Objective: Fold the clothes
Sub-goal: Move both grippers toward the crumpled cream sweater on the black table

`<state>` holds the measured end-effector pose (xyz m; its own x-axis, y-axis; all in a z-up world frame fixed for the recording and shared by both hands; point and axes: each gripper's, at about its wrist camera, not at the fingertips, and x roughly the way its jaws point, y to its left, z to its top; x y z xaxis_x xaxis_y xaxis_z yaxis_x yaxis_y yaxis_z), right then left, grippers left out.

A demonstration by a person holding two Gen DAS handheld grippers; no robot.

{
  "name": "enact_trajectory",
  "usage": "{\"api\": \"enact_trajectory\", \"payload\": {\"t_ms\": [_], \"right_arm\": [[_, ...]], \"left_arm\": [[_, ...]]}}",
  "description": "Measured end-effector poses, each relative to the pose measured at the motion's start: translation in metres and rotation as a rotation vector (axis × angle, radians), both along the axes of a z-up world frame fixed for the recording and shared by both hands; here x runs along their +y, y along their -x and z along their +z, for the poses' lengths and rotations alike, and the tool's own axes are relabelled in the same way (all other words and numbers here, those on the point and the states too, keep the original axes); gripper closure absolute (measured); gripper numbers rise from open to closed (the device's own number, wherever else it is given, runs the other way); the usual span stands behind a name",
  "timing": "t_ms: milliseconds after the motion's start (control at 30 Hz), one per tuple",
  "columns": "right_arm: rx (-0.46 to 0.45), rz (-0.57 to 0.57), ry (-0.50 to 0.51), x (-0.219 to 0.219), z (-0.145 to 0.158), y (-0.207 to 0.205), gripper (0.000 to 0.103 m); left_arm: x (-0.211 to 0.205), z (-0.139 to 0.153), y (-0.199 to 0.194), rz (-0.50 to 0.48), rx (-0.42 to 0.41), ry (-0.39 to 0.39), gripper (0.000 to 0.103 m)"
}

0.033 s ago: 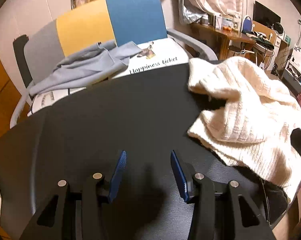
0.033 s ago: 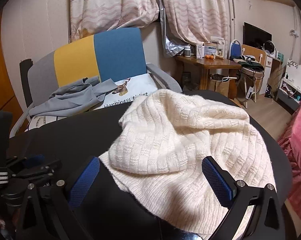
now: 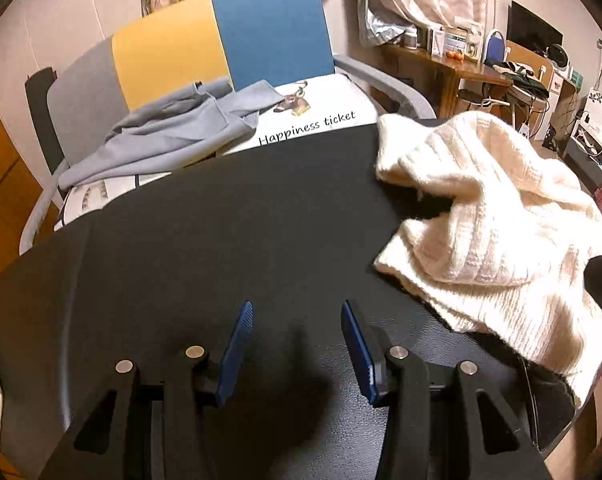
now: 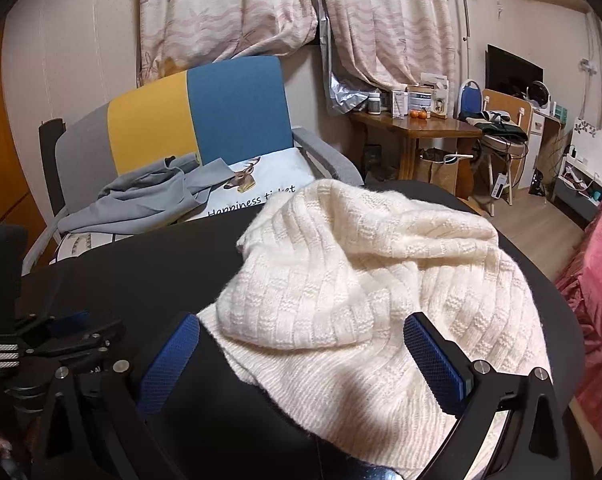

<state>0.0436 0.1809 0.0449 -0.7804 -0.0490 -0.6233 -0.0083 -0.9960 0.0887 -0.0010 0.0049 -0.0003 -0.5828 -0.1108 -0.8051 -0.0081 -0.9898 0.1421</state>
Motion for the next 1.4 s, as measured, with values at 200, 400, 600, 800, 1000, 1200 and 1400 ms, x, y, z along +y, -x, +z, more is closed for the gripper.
{"api": "enact_trajectory", "payload": {"t_ms": [200, 400, 600, 800, 1000, 1200, 1400], "right_arm": [[0.002, -0.012, 0.002, 0.008, -0.002, 0.001, 0.0], [0.007, -0.037, -0.028, 0.019, -0.004, 0.004, 0.0], [-0.003, -0.08, -0.029, 0.037, 0.0, 0.006, 0.0], [-0.02, -0.106, -0.036, 0.05, -0.005, 0.008, 0.0], [-0.023, -0.103, -0.027, 0.05, -0.005, 0.012, 0.0], [-0.016, -0.107, -0.023, 0.05, -0.003, 0.013, 0.0], [-0.008, -0.114, -0.019, 0.052, 0.0, 0.013, 0.0]], "left_arm": [[0.021, -0.001, 0.004, -0.035, 0.008, 0.035, 0.056], [0.026, -0.005, 0.024, -0.084, -0.016, -0.019, 0.056], [0.048, -0.005, 0.04, -0.139, -0.038, -0.01, 0.056], [0.07, -0.005, 0.057, -0.195, -0.06, 0.0, 0.056], [0.074, -0.005, 0.061, -0.192, -0.062, -0.003, 0.056], [0.072, 0.0, 0.063, -0.189, -0.062, -0.031, 0.056], [0.077, 0.005, 0.062, -0.212, -0.051, -0.039, 0.056]]}}
